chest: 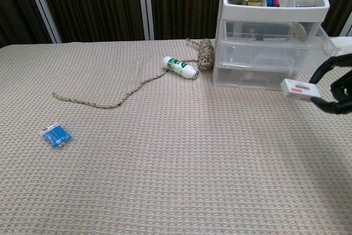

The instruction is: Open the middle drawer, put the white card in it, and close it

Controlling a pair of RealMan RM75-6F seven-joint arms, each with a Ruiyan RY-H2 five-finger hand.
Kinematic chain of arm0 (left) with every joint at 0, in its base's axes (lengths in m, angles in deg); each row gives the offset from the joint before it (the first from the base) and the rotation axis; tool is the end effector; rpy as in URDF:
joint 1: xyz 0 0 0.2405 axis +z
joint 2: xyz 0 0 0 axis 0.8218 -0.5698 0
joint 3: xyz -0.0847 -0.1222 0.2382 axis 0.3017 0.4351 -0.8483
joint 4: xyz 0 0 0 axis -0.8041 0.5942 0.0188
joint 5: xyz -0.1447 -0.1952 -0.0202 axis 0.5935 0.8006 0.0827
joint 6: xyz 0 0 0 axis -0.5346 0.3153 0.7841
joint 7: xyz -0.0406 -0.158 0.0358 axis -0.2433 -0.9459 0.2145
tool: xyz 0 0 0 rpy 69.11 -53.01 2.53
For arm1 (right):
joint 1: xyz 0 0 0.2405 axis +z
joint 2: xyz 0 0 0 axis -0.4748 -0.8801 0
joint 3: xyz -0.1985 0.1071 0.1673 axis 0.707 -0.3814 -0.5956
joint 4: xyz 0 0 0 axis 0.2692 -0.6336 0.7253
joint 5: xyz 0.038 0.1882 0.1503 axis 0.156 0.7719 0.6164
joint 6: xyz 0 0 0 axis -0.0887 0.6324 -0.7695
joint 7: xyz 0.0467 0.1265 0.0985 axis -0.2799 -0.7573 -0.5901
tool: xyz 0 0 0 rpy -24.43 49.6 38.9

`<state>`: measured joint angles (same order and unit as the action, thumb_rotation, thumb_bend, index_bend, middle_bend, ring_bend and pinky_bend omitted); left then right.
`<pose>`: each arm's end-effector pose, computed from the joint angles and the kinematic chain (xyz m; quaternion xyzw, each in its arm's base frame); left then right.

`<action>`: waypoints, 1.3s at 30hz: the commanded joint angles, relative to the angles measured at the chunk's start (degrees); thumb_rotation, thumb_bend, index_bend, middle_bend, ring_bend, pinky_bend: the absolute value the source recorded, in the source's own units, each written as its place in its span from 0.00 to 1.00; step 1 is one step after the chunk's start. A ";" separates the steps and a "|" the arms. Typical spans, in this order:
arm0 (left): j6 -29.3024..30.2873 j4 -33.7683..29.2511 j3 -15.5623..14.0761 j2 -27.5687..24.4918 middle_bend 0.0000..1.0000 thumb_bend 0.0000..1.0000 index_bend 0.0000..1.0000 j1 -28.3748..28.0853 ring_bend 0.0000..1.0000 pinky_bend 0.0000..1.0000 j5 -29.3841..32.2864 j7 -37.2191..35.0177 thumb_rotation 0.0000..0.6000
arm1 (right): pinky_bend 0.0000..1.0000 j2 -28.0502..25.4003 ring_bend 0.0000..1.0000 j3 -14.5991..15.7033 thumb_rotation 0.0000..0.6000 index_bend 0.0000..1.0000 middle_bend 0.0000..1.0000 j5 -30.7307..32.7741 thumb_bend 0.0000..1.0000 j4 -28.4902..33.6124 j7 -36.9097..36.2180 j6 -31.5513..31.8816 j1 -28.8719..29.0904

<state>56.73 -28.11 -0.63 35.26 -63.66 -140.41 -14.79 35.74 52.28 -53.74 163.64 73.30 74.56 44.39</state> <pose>-0.3260 0.2225 0.1126 -0.6372 -0.3536 -0.3986 0.5568 -0.2067 -0.2721 0.0057 0.4913 -0.5373 0.4584 0.5098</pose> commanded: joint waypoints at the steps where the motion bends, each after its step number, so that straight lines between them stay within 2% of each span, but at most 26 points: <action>1: 0.00 0.01 -0.01 0.01 0.00 0.15 0.08 -0.01 0.00 0.00 -0.04 -0.09 1.00 | 0.72 -3.21 0.87 -2.55 1.00 0.61 0.84 -1.14 0.31 4.53 2.05 1.52 0.37; 5: -0.17 0.04 -0.03 -0.05 0.00 0.15 0.08 -0.08 0.00 0.00 -0.03 -0.30 1.00 | 0.72 -4.82 0.87 -6.63 1.00 0.61 0.84 1.85 0.31 8.36 5.66 1.51 2.41; 8: -0.22 0.06 -0.05 -0.12 0.00 0.15 0.08 -0.12 0.00 0.00 -0.10 -0.46 1.00 | 0.72 -5.04 0.87 -9.62 1.00 0.61 0.84 4.57 0.31 8.76 8.67 1.36 4.57; 16: -0.22 0.29 -0.07 -0.14 0.00 0.14 0.08 -0.20 0.00 0.00 -0.23 -0.68 1.00 | 0.72 -3.49 0.87 -15.72 1.00 0.60 0.84 12.46 0.31 4.70 16.32 1.14 11.28; 26: -0.31 0.25 -0.06 -0.19 0.00 0.14 0.08 -0.21 0.00 0.00 -0.11 -0.91 1.00 | 0.72 -0.97 0.87 -18.37 1.00 0.48 0.84 18.98 0.31 -1.82 19.73 0.85 16.48; 31: -0.36 0.24 -0.03 -0.17 0.00 0.14 0.08 -0.23 0.00 0.00 0.00 -0.90 1.00 | 0.72 -1.04 0.87 -17.57 1.00 0.29 0.84 19.47 0.26 -3.29 20.30 0.70 17.68; 39: -0.22 0.26 -0.06 -0.13 0.00 0.15 0.08 -0.19 0.00 0.00 -0.12 -0.81 1.00 | 0.71 -2.20 0.86 -16.70 1.00 0.18 0.83 19.35 0.25 -2.80 18.65 1.29 17.51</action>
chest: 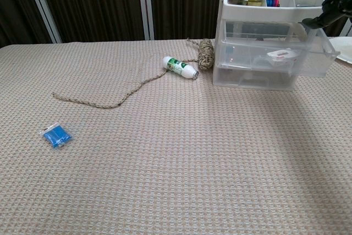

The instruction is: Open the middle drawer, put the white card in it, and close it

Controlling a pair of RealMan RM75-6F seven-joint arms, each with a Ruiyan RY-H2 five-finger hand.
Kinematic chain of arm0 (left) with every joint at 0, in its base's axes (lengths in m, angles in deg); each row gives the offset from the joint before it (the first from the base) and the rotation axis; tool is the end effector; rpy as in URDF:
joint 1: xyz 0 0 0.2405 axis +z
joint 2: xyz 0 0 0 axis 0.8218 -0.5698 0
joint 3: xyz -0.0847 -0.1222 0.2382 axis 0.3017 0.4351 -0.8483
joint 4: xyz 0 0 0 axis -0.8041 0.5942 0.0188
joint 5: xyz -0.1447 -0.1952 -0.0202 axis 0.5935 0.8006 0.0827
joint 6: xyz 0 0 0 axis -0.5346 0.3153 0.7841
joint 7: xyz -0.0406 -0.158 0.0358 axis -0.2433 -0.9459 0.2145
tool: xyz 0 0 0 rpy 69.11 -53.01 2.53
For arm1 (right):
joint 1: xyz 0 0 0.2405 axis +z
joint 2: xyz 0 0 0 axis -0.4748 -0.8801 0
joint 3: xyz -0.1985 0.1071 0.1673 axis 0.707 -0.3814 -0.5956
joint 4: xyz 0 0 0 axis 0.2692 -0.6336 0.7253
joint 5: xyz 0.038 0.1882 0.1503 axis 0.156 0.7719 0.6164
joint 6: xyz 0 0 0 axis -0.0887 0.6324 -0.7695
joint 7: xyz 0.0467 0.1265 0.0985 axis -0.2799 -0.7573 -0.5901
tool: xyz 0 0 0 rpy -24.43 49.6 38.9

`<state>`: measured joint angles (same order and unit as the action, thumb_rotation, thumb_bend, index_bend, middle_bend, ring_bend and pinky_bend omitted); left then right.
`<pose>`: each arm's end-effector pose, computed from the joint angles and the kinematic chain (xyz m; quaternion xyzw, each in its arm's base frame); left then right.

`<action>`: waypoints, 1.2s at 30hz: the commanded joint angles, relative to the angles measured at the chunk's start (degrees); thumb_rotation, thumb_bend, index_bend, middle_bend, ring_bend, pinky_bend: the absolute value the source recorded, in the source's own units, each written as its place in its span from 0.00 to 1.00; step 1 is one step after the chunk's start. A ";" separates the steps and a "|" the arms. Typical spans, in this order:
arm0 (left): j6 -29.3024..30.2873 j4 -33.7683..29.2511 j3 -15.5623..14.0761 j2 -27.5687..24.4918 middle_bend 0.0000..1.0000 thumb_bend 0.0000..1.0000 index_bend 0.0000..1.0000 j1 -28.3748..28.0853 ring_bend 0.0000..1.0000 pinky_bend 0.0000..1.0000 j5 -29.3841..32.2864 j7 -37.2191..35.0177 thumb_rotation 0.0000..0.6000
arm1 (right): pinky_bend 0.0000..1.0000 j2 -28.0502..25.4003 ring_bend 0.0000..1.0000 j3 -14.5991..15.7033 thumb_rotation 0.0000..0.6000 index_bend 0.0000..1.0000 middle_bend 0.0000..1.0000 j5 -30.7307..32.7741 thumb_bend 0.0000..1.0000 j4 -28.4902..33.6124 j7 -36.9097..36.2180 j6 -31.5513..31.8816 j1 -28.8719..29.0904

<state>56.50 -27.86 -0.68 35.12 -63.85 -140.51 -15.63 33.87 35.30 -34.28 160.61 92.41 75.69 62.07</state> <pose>-0.3267 0.2236 0.1130 -0.6377 -0.3561 -0.4004 0.5533 -0.1480 -0.3889 0.0649 0.4875 -0.4493 0.4371 0.6078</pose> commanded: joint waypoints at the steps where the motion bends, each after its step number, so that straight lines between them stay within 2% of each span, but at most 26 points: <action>1: 0.02 0.01 0.00 0.01 0.00 0.14 0.08 0.00 0.00 0.00 -0.02 0.03 1.00 | 0.71 -0.39 0.85 0.34 1.00 0.18 0.82 -0.11 0.25 0.31 -0.58 0.17 -0.21; 3: 0.07 -0.01 0.02 0.01 0.00 0.14 0.08 0.01 0.00 0.00 -0.02 0.01 1.00 | 0.69 -0.80 0.82 0.94 1.00 0.21 0.79 -0.56 0.24 1.05 -1.12 0.31 -0.62; 5: 0.11 0.02 0.03 0.04 0.00 0.15 0.08 0.03 0.00 0.00 -0.01 0.04 1.00 | 0.64 -1.38 0.77 2.02 1.00 0.30 0.73 -1.81 0.25 2.25 -2.02 0.50 -1.32; 8: 0.13 0.05 0.03 0.09 0.00 0.15 0.08 0.04 0.00 0.00 0.00 0.14 1.00 | 0.57 -2.78 0.66 5.89 1.00 0.37 0.63 -7.17 0.25 5.01 -5.10 0.82 -3.49; 11: 0.31 0.07 0.07 0.17 0.00 0.14 0.08 0.08 0.00 0.00 -0.06 0.29 1.00 | 0.53 -3.54 0.56 10.94 1.00 0.37 0.53 -16.08 0.25 6.31 -10.62 1.53 -6.06; 15: 1.25 0.36 0.40 0.65 0.00 0.14 0.08 0.28 0.00 0.00 -0.21 0.34 1.00 | 0.47 -3.88 0.36 19.57 1.00 0.35 0.35 -31.74 0.25 2.33 -20.12 3.40 -9.55; 17: 1.38 0.46 0.43 0.76 0.00 0.14 0.08 0.33 0.00 0.00 -0.19 0.32 1.00 | 0.38 -4.32 0.24 22.64 1.00 0.33 0.26 -36.48 0.25 -0.52 -21.86 3.62 -10.29; 19: 1.58 0.56 0.50 0.87 0.00 0.15 0.08 0.37 0.00 0.00 -0.23 0.37 1.00 | 0.23 -5.24 0.09 26.20 1.00 0.27 0.15 -41.04 0.24 -4.06 -22.56 3.21 -10.86; 21: 1.90 0.77 0.64 1.11 0.00 0.14 0.08 0.39 0.00 0.00 -0.35 0.36 1.00 | 0.11 -6.55 0.02 30.23 1.00 0.20 0.06 -46.29 0.24 -9.14 -22.80 2.60 -11.38; 24: 1.85 0.89 0.69 1.25 0.00 0.15 0.08 0.37 0.00 0.00 -0.24 0.39 1.00 | 0.01 -6.79 0.00 32.84 1.00 0.09 0.00 -50.35 0.23 -14.69 -20.15 2.75 -11.96; 28: 1.94 0.91 0.71 1.39 0.00 0.14 0.08 0.37 0.00 0.00 -0.31 0.61 1.00 | 0.00 -4.75 0.00 34.73 1.00 0.01 0.00 -53.87 0.21 -22.69 -12.45 2.87 -13.17; 36: 2.15 1.01 0.81 1.56 0.00 0.15 0.08 0.42 0.00 0.00 -0.30 0.46 1.00 | 0.00 0.62 0.00 33.74 1.00 0.00 0.00 -54.39 0.18 -31.05 -4.69 1.79 -14.46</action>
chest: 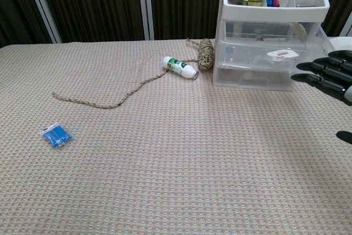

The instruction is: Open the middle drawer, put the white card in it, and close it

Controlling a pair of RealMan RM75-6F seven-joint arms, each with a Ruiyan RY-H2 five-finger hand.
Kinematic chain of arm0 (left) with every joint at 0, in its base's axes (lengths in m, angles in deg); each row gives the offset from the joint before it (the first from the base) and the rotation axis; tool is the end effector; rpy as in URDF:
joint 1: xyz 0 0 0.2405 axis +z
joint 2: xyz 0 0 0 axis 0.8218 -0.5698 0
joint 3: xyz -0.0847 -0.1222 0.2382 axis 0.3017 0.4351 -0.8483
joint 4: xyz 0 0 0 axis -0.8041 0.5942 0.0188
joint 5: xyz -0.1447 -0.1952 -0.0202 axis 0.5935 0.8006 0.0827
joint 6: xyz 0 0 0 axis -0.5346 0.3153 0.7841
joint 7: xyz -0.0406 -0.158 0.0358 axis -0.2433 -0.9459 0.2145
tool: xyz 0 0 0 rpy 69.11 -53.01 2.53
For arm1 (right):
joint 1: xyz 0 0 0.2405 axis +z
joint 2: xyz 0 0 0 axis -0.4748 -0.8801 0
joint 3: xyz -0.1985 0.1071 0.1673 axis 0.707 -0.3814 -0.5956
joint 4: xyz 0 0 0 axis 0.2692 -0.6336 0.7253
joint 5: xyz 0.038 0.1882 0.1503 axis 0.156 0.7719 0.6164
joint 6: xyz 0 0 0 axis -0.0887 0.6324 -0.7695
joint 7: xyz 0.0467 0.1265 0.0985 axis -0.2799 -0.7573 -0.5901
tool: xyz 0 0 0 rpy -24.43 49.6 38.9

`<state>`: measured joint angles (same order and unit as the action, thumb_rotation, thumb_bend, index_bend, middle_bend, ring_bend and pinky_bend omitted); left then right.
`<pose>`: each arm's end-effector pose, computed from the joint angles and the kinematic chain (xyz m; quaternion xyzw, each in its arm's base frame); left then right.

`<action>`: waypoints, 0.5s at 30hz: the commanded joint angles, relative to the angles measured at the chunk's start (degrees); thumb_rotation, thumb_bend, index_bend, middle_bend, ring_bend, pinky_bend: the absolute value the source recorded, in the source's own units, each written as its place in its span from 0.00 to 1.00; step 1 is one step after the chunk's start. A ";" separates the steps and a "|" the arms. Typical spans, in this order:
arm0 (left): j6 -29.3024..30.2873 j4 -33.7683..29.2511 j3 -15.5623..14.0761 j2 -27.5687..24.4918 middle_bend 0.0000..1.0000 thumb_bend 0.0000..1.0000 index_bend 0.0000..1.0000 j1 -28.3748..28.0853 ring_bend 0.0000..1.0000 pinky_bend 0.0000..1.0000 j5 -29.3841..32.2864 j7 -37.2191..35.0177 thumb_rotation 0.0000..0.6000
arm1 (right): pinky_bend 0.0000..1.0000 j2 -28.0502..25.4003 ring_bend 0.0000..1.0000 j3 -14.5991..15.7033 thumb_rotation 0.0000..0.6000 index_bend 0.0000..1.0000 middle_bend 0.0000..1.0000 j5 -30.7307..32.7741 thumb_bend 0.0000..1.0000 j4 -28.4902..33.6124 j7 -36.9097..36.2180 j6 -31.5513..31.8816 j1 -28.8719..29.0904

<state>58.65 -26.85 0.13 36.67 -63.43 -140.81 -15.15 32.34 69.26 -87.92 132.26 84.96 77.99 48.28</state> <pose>-0.3245 0.2245 0.1129 -0.6265 -0.3436 -0.4153 0.5629 -0.2701 -0.2501 -0.0035 0.7707 -0.0933 0.3455 0.5272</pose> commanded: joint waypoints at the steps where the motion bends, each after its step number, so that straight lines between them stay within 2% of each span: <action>1: -0.01 0.01 0.01 0.00 0.00 0.15 0.08 -0.01 0.00 0.00 0.00 -0.05 1.00 | 0.00 2.74 0.00 -0.46 1.00 0.00 0.00 -0.81 0.18 -3.44 3.42 -0.58 -0.70; 15: -0.22 -0.14 0.03 -0.17 0.00 0.15 0.08 -0.04 0.00 0.00 0.17 -0.43 1.00 | 0.00 8.85 0.00 -5.05 1.00 0.00 0.00 2.69 0.18 -7.80 9.76 -3.28 -0.57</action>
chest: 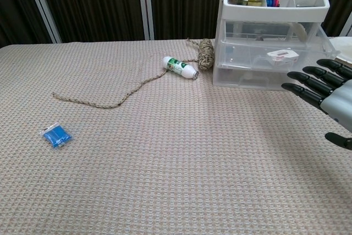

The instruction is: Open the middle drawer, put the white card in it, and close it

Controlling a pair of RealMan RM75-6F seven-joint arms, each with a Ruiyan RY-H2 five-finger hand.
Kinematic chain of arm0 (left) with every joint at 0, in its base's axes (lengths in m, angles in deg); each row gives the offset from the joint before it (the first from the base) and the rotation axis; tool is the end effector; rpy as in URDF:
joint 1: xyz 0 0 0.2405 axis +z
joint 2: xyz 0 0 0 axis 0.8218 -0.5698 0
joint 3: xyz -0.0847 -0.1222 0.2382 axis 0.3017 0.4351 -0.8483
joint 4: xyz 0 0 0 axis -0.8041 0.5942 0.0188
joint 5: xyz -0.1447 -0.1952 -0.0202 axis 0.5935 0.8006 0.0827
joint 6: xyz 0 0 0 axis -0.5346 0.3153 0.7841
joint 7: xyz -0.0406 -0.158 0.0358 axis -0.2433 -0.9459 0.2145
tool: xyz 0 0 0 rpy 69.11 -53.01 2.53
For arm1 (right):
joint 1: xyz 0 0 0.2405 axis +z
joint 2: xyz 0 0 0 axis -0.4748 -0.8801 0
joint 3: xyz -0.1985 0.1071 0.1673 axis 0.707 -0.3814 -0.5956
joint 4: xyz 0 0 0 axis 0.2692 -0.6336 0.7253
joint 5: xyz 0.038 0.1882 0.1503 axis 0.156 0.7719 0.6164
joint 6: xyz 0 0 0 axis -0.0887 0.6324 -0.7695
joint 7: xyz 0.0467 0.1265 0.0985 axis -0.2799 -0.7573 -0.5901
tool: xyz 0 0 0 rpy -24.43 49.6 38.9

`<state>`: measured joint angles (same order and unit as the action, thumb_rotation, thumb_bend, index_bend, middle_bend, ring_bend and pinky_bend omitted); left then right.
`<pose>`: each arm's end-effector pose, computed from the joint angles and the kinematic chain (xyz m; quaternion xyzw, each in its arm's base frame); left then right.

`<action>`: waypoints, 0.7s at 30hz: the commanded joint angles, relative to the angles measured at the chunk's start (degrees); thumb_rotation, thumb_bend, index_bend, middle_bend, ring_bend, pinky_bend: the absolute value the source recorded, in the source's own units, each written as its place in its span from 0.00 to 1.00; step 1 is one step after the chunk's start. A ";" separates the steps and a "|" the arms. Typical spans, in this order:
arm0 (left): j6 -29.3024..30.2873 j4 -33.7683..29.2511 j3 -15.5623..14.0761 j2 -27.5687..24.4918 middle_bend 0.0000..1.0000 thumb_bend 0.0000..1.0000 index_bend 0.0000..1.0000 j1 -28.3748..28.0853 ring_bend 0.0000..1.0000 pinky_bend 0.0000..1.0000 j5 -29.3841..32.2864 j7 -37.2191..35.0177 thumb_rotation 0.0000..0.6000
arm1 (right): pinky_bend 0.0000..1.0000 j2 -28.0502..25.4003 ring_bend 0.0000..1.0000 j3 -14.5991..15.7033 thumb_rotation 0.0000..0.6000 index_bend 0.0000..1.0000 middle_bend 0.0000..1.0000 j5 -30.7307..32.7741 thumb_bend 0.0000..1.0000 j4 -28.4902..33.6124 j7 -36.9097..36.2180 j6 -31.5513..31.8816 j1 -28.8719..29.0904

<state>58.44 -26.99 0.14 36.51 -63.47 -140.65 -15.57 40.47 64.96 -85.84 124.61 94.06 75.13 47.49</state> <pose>-0.3248 0.2248 0.1133 -0.6254 -0.3472 -0.4160 0.5615 -0.2722 -0.2666 -0.0384 0.7621 -0.0520 0.2922 0.5754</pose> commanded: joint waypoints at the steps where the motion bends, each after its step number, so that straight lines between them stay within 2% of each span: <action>1: -0.01 -0.02 0.02 -0.02 0.00 0.15 0.08 -0.01 0.00 0.00 0.01 -0.03 1.00 | 0.00 1.12 0.00 -1.10 1.00 0.00 0.00 0.72 0.18 -0.31 1.10 -0.48 0.37; 21: -0.45 -0.20 0.00 -0.29 0.00 0.15 0.08 -0.11 0.00 0.00 0.27 -0.78 1.00 | 0.00 7.94 0.00 -6.71 1.00 0.00 0.00 6.33 0.18 -2.31 6.15 -4.15 2.82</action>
<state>57.99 -27.19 0.14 36.22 -63.58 -140.38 -16.35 48.25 58.39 -79.63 122.31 100.07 71.12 50.15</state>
